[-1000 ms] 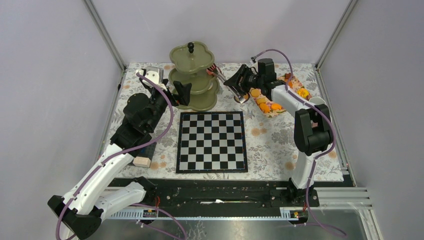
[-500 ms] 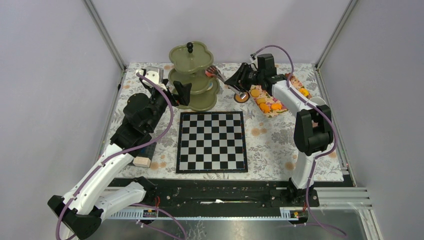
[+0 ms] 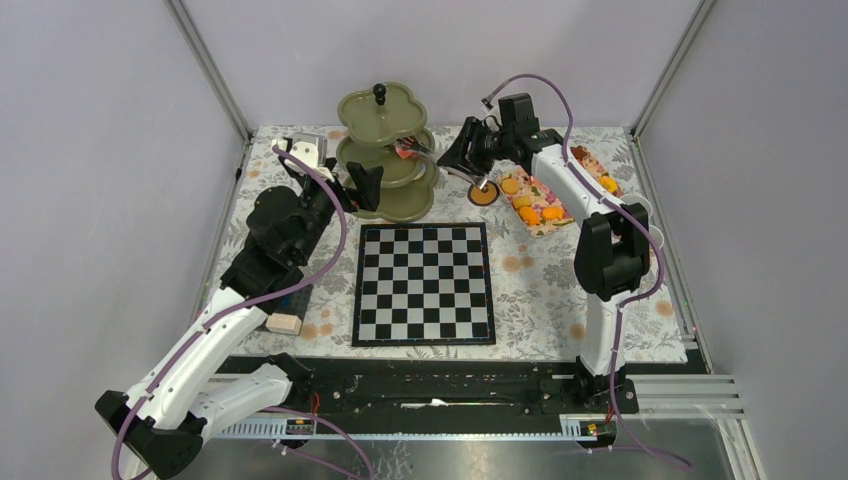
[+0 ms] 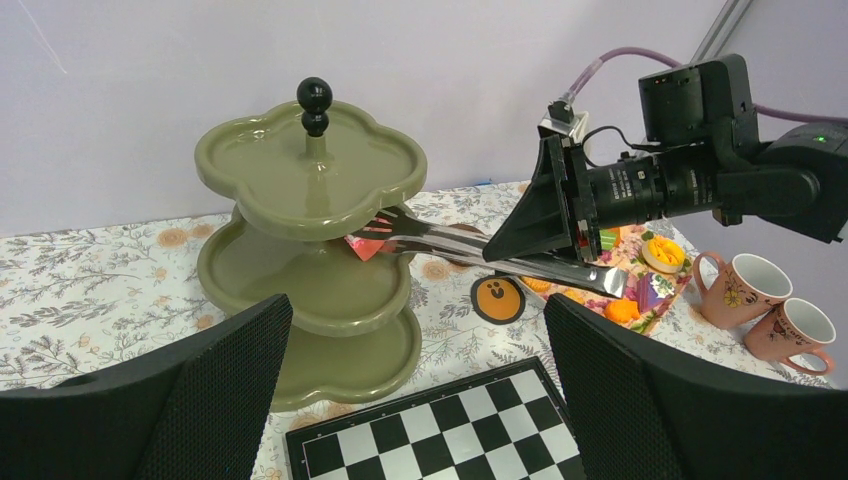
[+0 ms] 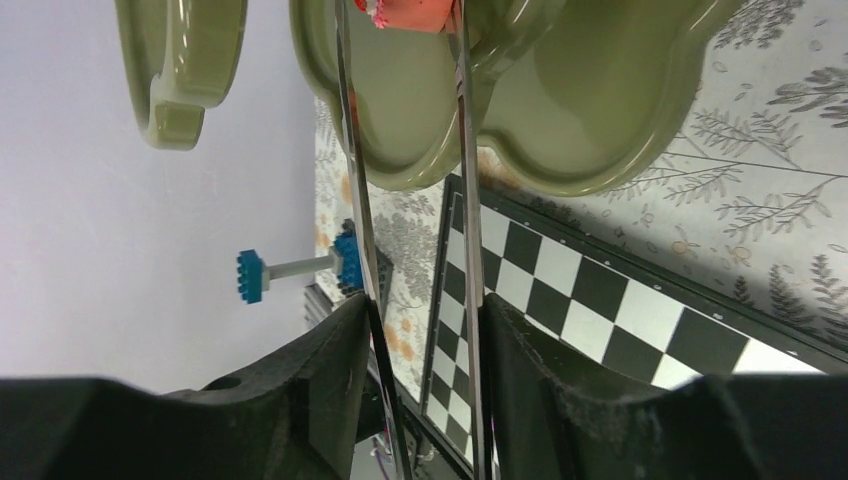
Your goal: Serve the afternoon tea
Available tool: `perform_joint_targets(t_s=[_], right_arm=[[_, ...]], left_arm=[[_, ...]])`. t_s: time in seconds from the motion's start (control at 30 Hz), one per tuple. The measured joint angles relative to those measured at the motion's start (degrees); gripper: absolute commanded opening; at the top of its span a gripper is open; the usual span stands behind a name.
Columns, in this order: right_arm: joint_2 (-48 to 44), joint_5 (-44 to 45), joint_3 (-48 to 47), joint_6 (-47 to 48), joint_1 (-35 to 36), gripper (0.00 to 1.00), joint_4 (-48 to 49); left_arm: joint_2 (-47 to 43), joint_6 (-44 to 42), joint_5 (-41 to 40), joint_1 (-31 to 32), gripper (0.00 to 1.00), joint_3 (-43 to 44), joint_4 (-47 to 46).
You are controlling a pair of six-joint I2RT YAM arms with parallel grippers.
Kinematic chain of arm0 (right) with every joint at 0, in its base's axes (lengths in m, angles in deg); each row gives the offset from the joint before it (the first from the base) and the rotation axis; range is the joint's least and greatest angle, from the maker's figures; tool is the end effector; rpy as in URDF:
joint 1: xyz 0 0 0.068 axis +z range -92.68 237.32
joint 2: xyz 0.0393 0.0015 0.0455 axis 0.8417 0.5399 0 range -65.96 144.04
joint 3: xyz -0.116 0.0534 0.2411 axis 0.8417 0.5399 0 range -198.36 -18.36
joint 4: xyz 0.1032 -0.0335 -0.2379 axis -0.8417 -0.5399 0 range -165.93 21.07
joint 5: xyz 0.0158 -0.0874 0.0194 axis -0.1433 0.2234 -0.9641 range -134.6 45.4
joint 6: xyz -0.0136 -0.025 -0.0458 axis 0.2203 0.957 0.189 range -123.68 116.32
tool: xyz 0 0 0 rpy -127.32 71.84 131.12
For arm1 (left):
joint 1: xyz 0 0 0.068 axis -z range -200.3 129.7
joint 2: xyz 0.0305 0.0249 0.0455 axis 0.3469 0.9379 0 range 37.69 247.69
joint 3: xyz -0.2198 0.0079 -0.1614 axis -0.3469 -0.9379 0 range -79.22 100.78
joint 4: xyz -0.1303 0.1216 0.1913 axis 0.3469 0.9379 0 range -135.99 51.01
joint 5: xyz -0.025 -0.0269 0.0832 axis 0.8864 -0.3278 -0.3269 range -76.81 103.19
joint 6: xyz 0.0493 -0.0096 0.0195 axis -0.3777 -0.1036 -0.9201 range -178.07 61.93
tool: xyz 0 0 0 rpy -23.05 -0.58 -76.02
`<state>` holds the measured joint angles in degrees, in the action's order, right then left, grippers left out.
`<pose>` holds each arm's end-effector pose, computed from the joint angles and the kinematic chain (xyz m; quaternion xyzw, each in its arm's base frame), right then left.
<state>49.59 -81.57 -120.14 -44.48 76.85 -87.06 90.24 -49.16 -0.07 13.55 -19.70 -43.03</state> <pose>0.4386 0.1783 0.2975 0.0017 0.8432 0.4711 0.2589 0.1737 -0.1067 0.4200 0.0638 0.6796 -0.1915 0.7052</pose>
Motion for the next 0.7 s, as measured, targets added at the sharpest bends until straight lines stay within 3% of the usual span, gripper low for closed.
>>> perform_joint_targets(t_s=[0.7], right_arm=[[0.52,10.25,-7.04,6.49,0.46,0.54,-10.97]], left_arm=[[0.02,0.02,0.17,0.0,0.99,0.0,0.0]])
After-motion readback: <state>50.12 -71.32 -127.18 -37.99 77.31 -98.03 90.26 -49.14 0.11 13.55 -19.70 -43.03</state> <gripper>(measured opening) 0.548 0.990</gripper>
